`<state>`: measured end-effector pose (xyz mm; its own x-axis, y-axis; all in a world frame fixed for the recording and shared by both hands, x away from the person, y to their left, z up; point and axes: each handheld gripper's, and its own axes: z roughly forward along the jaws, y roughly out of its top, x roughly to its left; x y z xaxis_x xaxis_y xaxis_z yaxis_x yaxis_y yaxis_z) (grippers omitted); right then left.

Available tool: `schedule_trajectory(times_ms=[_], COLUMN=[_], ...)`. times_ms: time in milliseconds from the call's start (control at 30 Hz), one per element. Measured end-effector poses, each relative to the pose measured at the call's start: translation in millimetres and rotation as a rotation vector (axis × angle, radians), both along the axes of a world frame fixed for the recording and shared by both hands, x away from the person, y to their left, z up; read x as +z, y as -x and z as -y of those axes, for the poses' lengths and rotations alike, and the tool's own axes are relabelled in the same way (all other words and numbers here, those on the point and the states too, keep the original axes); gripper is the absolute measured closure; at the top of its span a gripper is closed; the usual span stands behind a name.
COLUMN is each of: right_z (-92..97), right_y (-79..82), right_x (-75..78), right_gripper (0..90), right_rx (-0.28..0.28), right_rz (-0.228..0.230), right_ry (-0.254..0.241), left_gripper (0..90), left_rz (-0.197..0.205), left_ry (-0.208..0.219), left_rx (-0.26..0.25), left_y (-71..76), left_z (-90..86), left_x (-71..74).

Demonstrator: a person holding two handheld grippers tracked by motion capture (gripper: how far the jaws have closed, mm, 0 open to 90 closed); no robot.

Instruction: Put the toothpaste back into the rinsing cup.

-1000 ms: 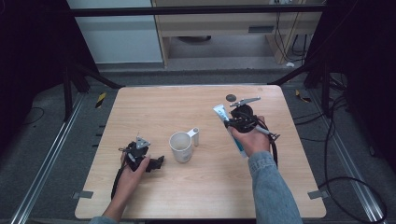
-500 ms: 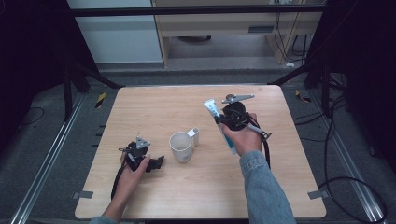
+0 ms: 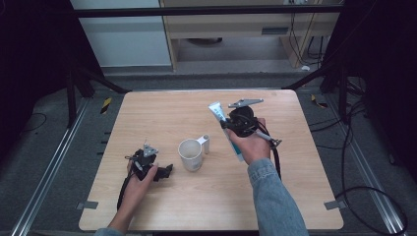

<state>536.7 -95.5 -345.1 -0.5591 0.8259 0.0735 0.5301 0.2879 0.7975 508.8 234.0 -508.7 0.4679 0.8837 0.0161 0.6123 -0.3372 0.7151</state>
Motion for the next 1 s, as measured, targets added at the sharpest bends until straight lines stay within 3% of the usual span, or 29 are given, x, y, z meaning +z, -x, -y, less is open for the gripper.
schedule_trajectory(times_ms=[300, 600, 1000], right_z=[-23.5, -49.0, -67.2], right_y=[-5.0, -8.6, -5.9], right_x=[17.4, 21.2, 29.4], right_gripper=[78.9, 78.9, 78.8], right_rx=[0.032, 0.040, 0.046], right_rz=[0.042, 0.097, 0.142], right_ry=[0.000, -0.072, -0.114], left_gripper=[0.0, 0.0, 0.0], left_rz=[0.001, 0.000, 0.001], left_ry=[-0.002, -0.006, -0.004], left_rx=[-0.002, -0.007, -0.005], left_y=[-0.4, -0.6, -0.6], left_z=[-0.2, -0.6, -0.4], left_x=[0.1, 0.2, 0.1])
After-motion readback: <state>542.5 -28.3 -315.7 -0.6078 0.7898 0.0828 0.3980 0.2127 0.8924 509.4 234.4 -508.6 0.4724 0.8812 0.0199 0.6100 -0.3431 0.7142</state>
